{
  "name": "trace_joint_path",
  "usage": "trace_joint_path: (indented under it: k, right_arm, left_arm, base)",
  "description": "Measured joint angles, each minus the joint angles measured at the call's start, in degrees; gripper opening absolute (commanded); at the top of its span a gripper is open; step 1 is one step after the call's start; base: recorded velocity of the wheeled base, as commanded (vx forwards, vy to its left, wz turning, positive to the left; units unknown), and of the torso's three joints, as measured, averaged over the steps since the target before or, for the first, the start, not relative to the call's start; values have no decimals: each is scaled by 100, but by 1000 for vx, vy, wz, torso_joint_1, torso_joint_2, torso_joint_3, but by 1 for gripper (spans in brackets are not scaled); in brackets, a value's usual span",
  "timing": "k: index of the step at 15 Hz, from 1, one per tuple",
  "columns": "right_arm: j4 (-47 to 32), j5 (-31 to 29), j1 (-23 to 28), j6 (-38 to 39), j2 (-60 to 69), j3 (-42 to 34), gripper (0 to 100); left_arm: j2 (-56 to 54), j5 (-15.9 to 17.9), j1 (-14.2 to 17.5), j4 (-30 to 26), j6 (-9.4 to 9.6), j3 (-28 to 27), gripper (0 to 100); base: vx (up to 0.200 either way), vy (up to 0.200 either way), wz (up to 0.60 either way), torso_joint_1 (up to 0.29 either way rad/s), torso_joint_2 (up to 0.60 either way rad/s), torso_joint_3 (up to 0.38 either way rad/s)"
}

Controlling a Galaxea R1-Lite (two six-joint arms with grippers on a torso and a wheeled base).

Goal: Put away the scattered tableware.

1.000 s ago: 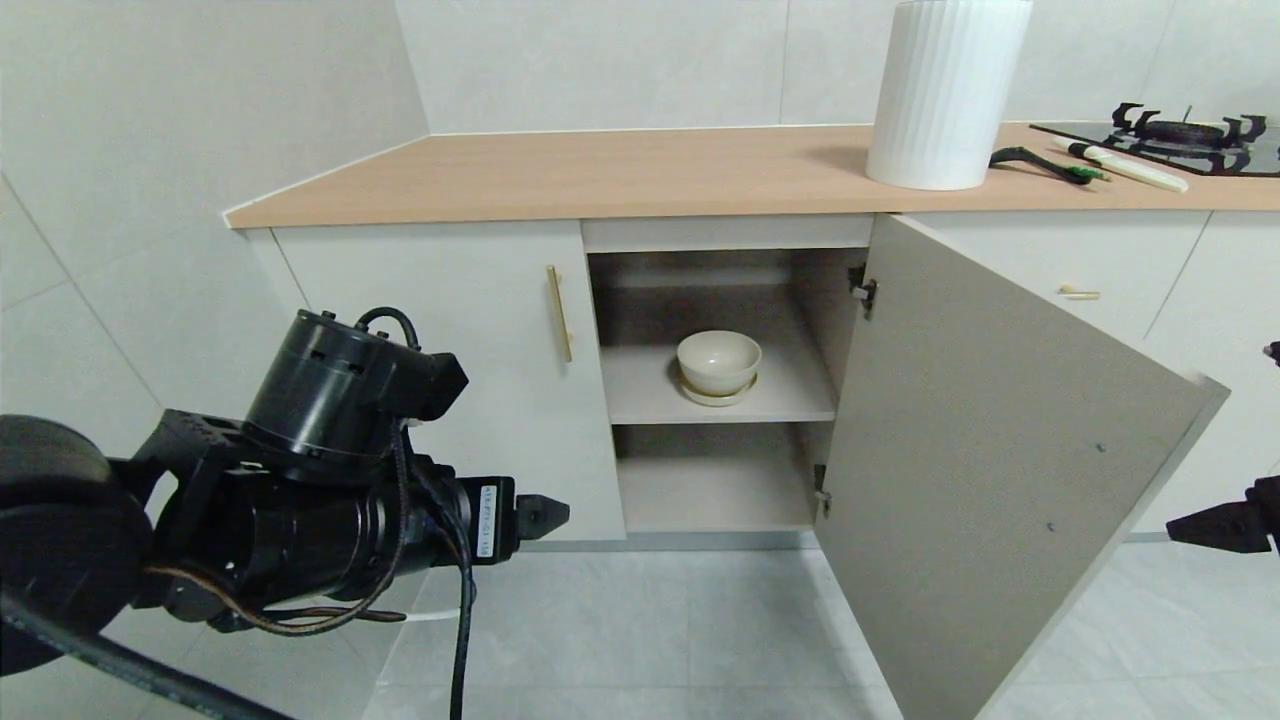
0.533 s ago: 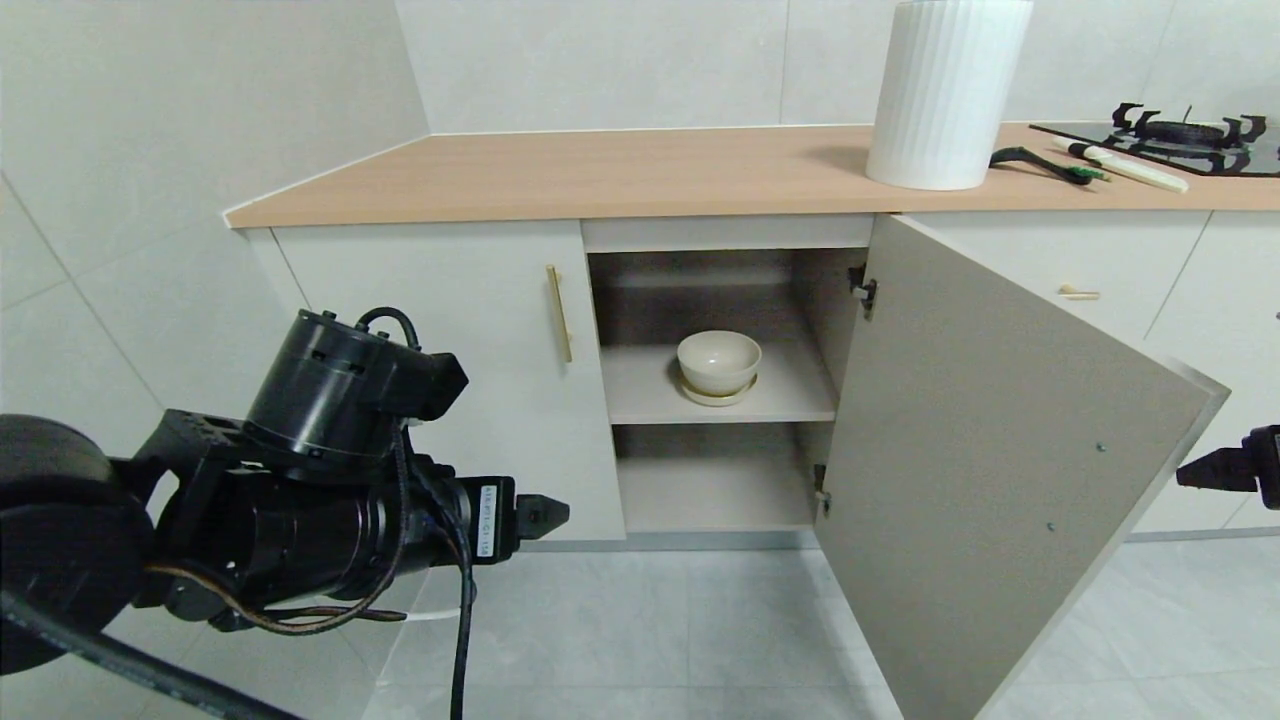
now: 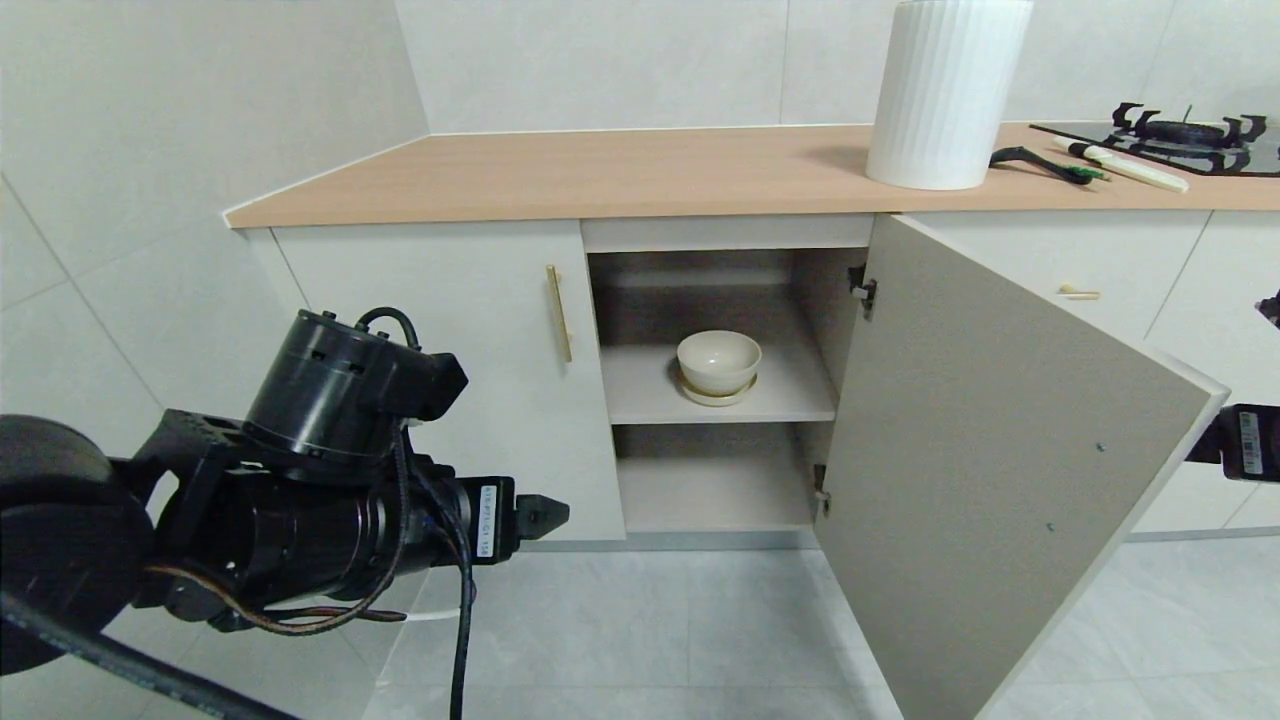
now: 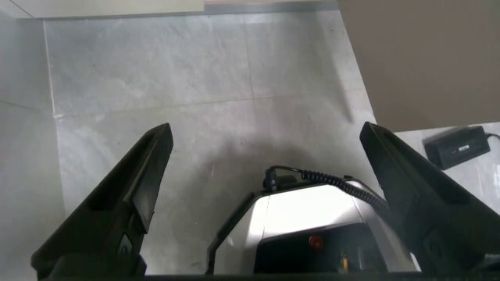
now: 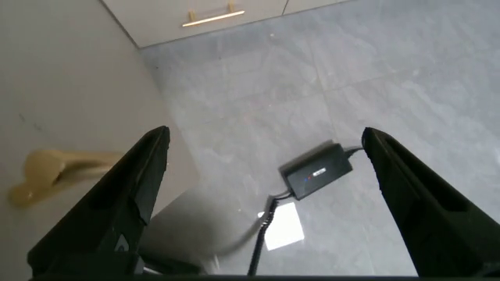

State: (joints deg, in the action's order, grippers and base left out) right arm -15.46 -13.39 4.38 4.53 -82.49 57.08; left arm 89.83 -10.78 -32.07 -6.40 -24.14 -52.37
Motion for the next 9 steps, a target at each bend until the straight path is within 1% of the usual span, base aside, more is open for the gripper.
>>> trace_joint_path:
  k: [4, 9]
  right_arm:
    - [104, 0, -372, 397, -174, 0, 100]
    - [285, 11, -707, 638, -317, -57, 100]
  left_arm:
    - [2, 7, -1, 0, 0, 0, 100]
    - [5, 7, -1, -2, 0, 0, 100]
  base:
    - [0, 0, 0, 0, 0, 0]
    - [0, 0, 0, 0, 0, 0]
